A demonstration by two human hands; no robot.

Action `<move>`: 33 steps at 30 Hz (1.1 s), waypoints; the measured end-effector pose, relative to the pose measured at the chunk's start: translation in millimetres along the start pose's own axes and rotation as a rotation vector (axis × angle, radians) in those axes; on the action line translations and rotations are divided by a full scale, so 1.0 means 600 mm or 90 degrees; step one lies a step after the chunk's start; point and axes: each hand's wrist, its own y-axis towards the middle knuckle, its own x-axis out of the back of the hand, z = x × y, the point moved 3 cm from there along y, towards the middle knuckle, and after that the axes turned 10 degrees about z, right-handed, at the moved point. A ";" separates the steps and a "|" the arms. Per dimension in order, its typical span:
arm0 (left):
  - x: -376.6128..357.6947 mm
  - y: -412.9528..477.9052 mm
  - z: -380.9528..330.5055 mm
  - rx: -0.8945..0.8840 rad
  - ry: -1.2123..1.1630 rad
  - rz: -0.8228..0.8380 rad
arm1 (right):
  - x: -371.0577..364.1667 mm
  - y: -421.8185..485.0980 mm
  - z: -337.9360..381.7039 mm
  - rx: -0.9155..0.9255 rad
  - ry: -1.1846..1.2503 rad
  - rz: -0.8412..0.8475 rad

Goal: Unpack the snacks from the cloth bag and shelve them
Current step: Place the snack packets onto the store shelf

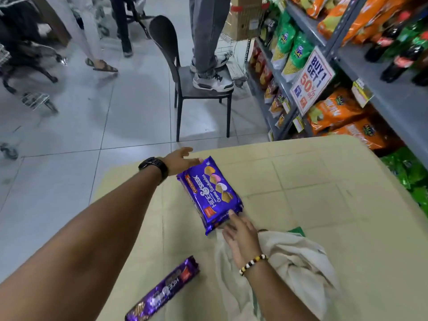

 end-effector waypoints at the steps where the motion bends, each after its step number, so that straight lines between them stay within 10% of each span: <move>1: 0.002 0.017 0.010 0.028 0.008 0.022 | -0.001 0.013 -0.004 -0.006 0.011 -0.001; 16: -0.057 0.038 0.029 0.032 -0.151 0.088 | 0.005 0.042 0.074 0.067 -0.069 -0.004; 33: -0.368 -0.408 -0.476 -0.288 -0.125 0.031 | 0.256 -0.518 0.422 0.369 -0.113 -0.086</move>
